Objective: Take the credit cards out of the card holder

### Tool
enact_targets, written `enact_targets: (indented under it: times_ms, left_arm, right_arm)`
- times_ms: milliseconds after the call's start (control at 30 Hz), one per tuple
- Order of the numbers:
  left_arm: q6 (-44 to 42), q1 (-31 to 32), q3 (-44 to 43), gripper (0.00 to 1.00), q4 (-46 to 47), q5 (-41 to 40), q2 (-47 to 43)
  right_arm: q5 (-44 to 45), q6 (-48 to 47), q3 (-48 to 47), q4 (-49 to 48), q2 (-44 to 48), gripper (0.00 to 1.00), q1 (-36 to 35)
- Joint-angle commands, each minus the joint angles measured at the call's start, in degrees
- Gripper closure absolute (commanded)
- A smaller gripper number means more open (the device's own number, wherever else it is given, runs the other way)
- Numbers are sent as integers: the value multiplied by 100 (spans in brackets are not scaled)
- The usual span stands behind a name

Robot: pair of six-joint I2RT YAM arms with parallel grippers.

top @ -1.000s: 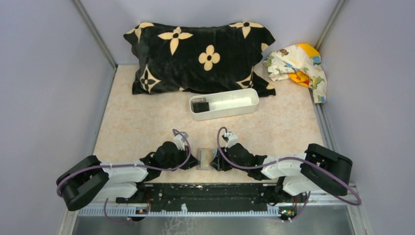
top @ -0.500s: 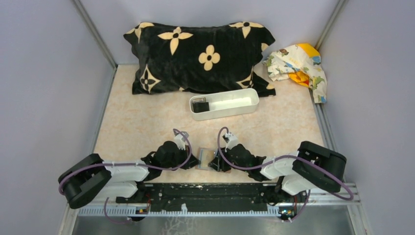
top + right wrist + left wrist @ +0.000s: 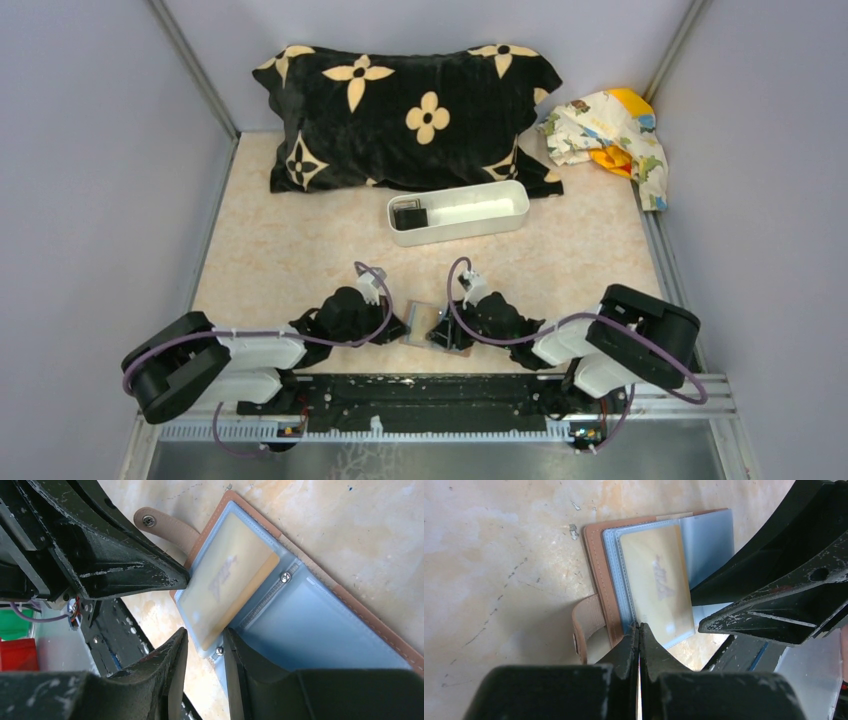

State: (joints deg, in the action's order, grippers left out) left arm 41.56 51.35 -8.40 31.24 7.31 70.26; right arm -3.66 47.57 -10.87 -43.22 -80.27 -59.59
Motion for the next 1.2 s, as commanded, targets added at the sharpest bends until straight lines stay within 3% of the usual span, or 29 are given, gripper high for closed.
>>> enact_targets:
  times_ms: [0,333,567,867,1067,1167]
  left_arm:
    - [-58,23,-15,100,-280,16,0]
    - [-95,22,-45,100,-321,-9,26]
    - [-117,16,-55,100,-286,80,69]
    - [-120,22,25,100,-386,19,-107]
    - [-64,20,-16,100,-409,-112,-107]
    - [-54,19,-82,98,-413,-148,-96]
  right_arm:
    - [-440,218,-143,-1340,-242,68,6]
    - [-776,545,-6,-2748,-724,71,68]
    - [-802,670,-24,-3054,-947,85,138]
    - [-869,874,-73,-3374,-1268,79,241]
    - [-926,464,-45,-1943,-313,83,246]
    - [-652,-232,-299,409,811,87,121]
